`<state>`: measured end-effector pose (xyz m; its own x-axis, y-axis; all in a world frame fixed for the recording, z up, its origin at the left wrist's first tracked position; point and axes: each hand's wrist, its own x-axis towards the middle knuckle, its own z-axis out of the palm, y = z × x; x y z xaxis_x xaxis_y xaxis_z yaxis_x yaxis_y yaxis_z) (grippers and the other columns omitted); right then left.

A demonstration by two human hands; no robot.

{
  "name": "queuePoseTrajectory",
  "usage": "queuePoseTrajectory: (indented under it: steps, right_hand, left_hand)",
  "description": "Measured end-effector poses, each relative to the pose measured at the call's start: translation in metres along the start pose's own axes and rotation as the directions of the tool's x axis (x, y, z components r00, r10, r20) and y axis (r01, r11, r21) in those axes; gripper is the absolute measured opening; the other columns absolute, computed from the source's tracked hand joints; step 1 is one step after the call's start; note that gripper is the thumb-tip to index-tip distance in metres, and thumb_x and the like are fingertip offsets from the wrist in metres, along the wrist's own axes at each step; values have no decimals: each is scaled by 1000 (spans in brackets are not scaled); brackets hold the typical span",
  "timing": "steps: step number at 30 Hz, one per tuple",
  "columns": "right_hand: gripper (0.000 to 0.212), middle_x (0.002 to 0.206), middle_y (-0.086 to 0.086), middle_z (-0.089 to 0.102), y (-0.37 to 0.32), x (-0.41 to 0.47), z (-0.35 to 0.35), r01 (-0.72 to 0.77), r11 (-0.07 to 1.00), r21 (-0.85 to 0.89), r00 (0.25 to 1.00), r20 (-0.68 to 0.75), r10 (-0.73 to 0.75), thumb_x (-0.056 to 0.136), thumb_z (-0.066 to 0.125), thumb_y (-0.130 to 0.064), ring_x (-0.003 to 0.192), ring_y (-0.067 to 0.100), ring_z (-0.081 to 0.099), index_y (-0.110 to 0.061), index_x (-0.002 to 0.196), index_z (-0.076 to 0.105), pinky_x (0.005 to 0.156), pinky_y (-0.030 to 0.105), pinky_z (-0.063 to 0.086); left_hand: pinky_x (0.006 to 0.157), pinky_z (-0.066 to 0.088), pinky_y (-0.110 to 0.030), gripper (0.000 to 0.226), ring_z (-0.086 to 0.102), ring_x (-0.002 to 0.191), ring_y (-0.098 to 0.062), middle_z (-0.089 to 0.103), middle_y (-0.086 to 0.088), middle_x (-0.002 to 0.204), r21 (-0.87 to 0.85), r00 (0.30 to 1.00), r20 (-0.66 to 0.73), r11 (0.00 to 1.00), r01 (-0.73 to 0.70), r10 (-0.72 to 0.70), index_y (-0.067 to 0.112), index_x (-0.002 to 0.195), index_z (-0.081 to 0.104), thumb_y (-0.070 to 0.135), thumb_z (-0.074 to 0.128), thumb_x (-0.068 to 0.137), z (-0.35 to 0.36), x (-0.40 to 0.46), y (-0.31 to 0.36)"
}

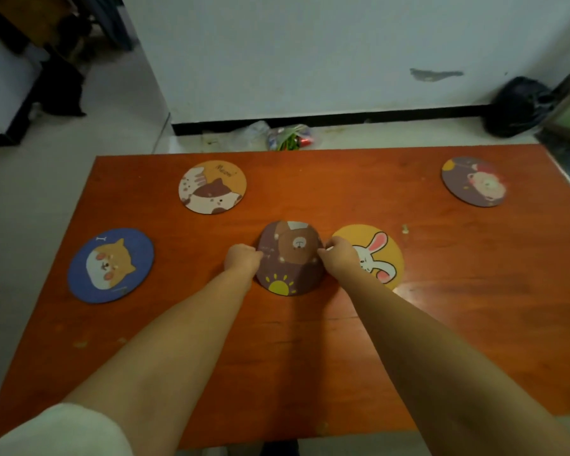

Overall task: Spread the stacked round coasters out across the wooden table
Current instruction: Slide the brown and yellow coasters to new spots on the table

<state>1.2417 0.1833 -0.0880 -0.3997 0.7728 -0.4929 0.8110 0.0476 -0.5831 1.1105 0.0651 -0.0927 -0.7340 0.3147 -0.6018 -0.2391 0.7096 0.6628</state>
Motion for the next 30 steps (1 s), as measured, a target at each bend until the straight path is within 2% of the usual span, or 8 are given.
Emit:
queuePoseTrajectory:
  steps: [5, 9, 13, 18, 21, 23, 27, 30]
  right_hand:
    - [17, 93, 14, 55, 0, -27, -8, -2, 1000, 21, 999, -35, 2, 95, 53, -20, 84, 34, 53, -8, 107, 54, 72, 40, 43]
    - [7, 94, 22, 60, -4, -61, 3, -5, 997, 81, 998, -64, 11, 93, 55, -15, 96, 41, 61, -10, 90, 50, 90, 57, 52]
    - [9, 96, 19, 60, -13, -102, 42, -22, 994, 105, 999, -42, 27, 91, 58, -14, 103, 41, 62, -11, 89, 50, 91, 57, 53]
    - [14, 91, 17, 58, -6, -147, 106, -47, 995, 84, 999, 30, 45, 89, 60, -15, 93, 36, 61, -10, 82, 49, 89, 52, 53]
    - [30, 86, 17, 57, 1, -163, 133, -64, 995, 72, 996, 61, 59, 90, 60, -13, 84, 28, 57, -18, 66, 43, 85, 49, 53]
    - [32, 87, 16, 57, 3, -170, 144, -69, 996, 48, 996, 62, 66, 91, 59, -14, 84, 27, 57, -21, 65, 41, 81, 45, 53]
    - [11, 97, 22, 65, 4, -175, 158, -26, 998, -51, 998, 58, 29, 92, 57, -16, 90, 33, 62, -8, 86, 52, 72, 36, 46]
    - [12, 108, 21, 65, 9, -178, 165, 33, 977, -209, 998, 62, -20, 92, 56, -19, 93, 33, 60, -9, 95, 52, 69, 34, 42]
  left_hand:
    - [92, 53, -46, 12, 58, 96, -32, 62, -22, 122, -79, 998, 38, 996, -43, 46, 4, 100, 59, 13, 59, 91, -19, -21, -4]
    - [81, 55, -38, 7, 57, 96, -32, 59, -20, 127, -119, 990, 109, 990, -74, 87, 7, 100, 58, 11, 56, 94, -59, -39, -21]
    - [58, 53, -31, 8, 57, 90, -30, 60, -22, 125, -108, 987, 127, 991, -83, 97, 8, 86, 55, 10, 58, 93, -106, -53, -61]
    - [79, 52, -39, 14, 55, 91, -28, 60, -17, 109, -49, 994, 100, 998, -48, 53, 9, 80, 54, 11, 58, 93, -150, -62, -130]
    - [83, 50, -42, 28, 53, 88, -26, 59, -11, 96, 50, 995, 71, 996, -71, 67, 16, 65, 49, 14, 60, 91, -162, -63, -163]
    - [84, 50, -41, 21, 54, 86, -25, 61, -12, 96, 134, 994, 59, 986, -95, 88, 14, 72, 53, 17, 60, 91, -165, -61, -176]
    - [87, 48, -38, 11, 58, 103, -29, 65, -11, 115, 345, 991, 20, 929, -135, 136, 15, 87, 54, 24, 56, 93, -165, -55, -185]
    - [89, 49, -41, 14, 61, 103, -31, 67, -12, 108, 495, 986, 31, 855, -156, 162, 18, 85, 51, 28, 55, 93, -164, -53, -189]
